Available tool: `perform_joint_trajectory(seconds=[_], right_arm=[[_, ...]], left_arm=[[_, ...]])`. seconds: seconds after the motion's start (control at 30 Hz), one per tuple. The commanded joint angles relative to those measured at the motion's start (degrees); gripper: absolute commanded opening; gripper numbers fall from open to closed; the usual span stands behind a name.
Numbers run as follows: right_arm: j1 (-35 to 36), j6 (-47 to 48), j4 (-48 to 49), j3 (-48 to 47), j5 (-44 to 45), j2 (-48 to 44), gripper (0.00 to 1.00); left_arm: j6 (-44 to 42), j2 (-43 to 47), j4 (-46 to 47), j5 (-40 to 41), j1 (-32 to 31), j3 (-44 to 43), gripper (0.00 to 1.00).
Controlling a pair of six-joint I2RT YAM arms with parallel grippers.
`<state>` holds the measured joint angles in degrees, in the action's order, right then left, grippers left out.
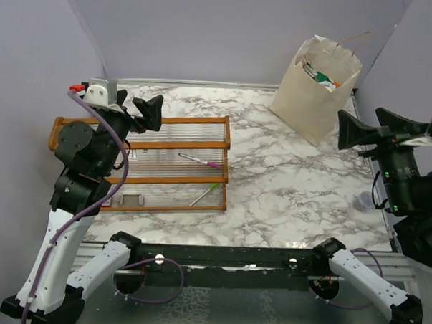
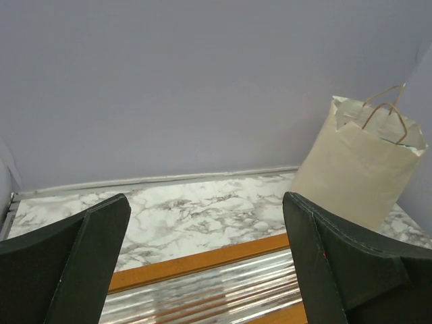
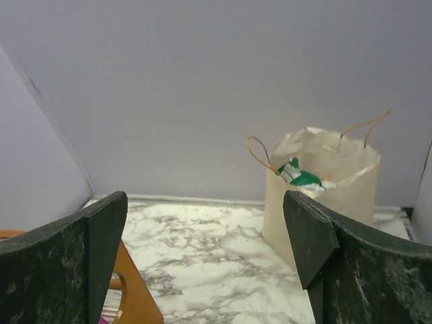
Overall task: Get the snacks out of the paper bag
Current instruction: Move the paper bag to the center of the board.
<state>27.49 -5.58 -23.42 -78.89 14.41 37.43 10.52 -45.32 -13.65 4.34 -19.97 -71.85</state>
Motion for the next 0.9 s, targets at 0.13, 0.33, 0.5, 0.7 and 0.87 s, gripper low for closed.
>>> perform_joint_trajectory(seconds=[0.13, 0.33, 0.5, 0.7, 0.87], right_arm=[[10.1, -5.8, -5.9, -1.9, 19.0, 12.1, 0.99], [15.1, -2.0, 0.4, 3.0, 18.4, 15.6, 0.99], [17.5, 2.6, 5.8, 7.0, 23.7, 17.6, 0.99], [16.9, 13.3, 13.6, 6.1, 32.5, 23.5, 0.99], [7.0, 11.8, 10.8, -0.3, 25.8, 30.6, 0.99]], left_arm=[[-1.2, -4.3, 6.0, -0.3, 2.2, 2.4, 0.99], [-2.2, -6.1, 9.2, 0.2, 3.3, 4.8, 0.99], [-2.7, -6.3, 12.5, 0.8, 3.9, 7.2, 0.99], [-2.8, -6.6, 15.5, 0.6, 4.2, 9.1, 0.99], [-2.8, -6.7, 17.2, 0.5, 4.4, 9.8, 0.99]])
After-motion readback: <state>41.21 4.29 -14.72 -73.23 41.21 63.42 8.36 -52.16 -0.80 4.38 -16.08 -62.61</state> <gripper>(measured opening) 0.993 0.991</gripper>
